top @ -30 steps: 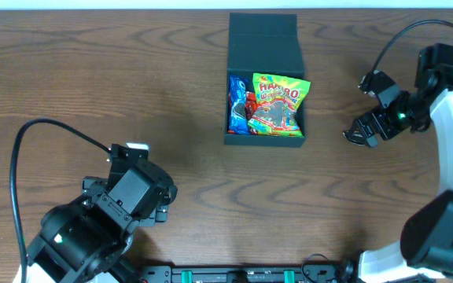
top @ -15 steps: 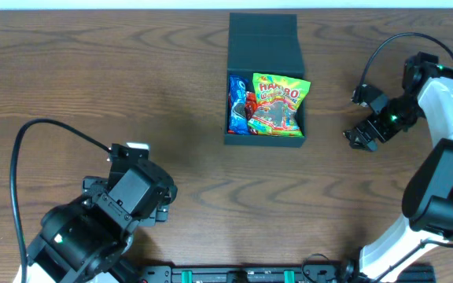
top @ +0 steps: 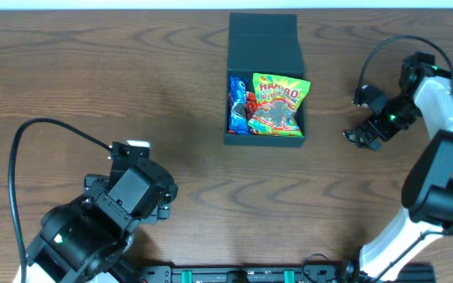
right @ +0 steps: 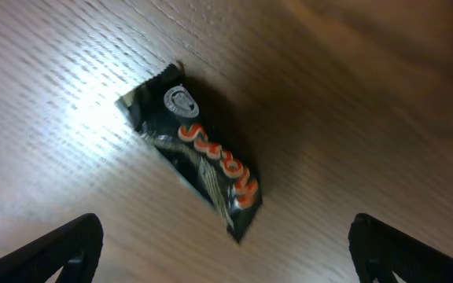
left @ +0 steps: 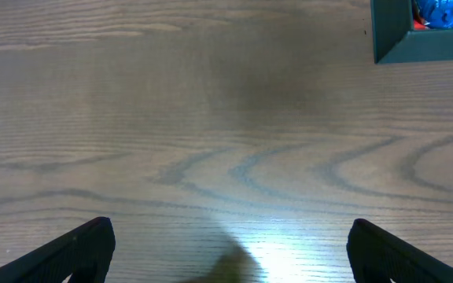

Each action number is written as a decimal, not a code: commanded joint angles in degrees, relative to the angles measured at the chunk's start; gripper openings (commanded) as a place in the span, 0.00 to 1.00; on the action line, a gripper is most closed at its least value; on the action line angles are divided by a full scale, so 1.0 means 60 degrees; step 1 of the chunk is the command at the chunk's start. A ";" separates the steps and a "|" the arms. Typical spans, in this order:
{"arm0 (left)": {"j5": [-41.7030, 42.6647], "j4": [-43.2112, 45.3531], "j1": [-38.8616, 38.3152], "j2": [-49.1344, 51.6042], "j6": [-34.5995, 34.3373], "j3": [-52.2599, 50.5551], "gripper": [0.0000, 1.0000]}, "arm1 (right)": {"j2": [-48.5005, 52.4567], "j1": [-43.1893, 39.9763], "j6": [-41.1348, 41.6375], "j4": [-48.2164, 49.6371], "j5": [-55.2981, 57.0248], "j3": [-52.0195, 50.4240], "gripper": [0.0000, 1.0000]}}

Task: Pack container
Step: 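Lower the right gripper onto the Mars bar and grasp it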

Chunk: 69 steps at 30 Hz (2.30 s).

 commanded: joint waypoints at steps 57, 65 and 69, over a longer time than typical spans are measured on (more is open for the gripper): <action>-0.0849 0.0073 0.0018 0.0007 0.0029 0.0040 0.95 | 0.0743 0.0630 0.0481 0.0521 0.0535 0.0011 0.83; -0.0860 0.0076 0.0015 0.0007 0.0033 0.0040 0.95 | 0.0743 0.0630 0.0510 0.0521 0.0433 0.0011 0.68; -0.0892 0.0073 0.0018 0.0007 0.0029 0.0040 0.95 | 0.0743 0.0627 0.0510 0.0506 0.0433 0.0011 0.33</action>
